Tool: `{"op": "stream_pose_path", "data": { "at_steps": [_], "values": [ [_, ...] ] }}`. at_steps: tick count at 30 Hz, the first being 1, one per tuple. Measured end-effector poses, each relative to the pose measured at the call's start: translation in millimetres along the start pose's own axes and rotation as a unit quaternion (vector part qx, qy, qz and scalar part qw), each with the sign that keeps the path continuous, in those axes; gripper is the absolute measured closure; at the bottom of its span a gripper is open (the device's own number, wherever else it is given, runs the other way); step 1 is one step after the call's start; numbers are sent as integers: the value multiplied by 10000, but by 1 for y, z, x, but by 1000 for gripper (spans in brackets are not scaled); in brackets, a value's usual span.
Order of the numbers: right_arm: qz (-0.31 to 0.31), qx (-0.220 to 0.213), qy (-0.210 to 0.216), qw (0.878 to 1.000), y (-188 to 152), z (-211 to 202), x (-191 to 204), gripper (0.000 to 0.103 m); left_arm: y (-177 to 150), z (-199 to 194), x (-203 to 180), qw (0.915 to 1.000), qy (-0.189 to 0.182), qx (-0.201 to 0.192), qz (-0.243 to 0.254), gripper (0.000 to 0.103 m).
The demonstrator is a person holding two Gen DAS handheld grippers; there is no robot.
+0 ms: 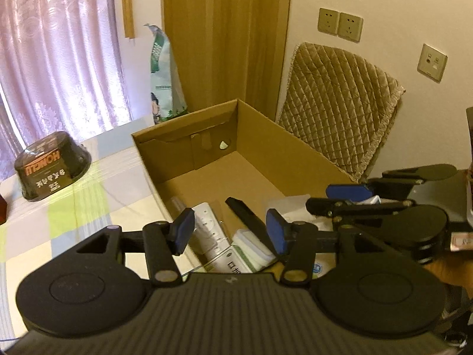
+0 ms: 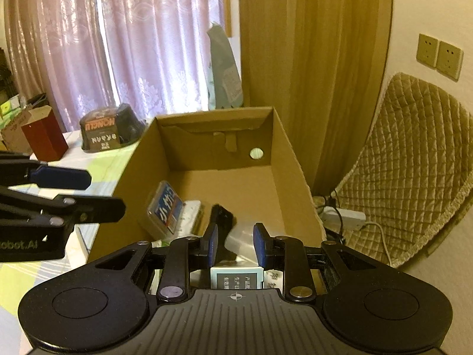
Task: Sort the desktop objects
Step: 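Lower and release the green box with left tool while right tool releases white box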
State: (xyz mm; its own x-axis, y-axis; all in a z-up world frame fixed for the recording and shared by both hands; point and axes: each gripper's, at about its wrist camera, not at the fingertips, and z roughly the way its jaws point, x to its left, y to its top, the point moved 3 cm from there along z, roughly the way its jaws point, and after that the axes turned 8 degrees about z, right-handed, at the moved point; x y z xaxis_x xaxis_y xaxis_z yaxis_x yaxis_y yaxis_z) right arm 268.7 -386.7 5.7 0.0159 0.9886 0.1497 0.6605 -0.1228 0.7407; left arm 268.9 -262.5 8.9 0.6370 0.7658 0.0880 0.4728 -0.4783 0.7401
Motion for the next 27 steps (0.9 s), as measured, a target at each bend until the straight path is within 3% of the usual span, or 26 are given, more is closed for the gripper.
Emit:
{"op": "stream_pose_path", "data": {
  "at_steps": [5,6,7,8,18,27],
  "values": [
    [75,-212,106,9997,7,3,4,77,-5,-9,10,10000,47,-9,-77,55],
    [108,-248,83,9996,8,2,3,72,-6,-11,11,9999,55,-8,-88,55],
    [141,-283,61,9995,9,1,2,42,-8,-12,13,9999,56,-5,-107,55],
    [179,-371,49,9991,10,-2,1,24,-9,-14,15,9999,66,-4,-128,55],
    [267,-590,61,9979,17,-21,1,24,-30,-27,31,9992,157,85,-347,55],
    [229,-458,40,9987,6,-38,13,24,-44,-50,39,9987,259,129,-417,55]
  ]
}}
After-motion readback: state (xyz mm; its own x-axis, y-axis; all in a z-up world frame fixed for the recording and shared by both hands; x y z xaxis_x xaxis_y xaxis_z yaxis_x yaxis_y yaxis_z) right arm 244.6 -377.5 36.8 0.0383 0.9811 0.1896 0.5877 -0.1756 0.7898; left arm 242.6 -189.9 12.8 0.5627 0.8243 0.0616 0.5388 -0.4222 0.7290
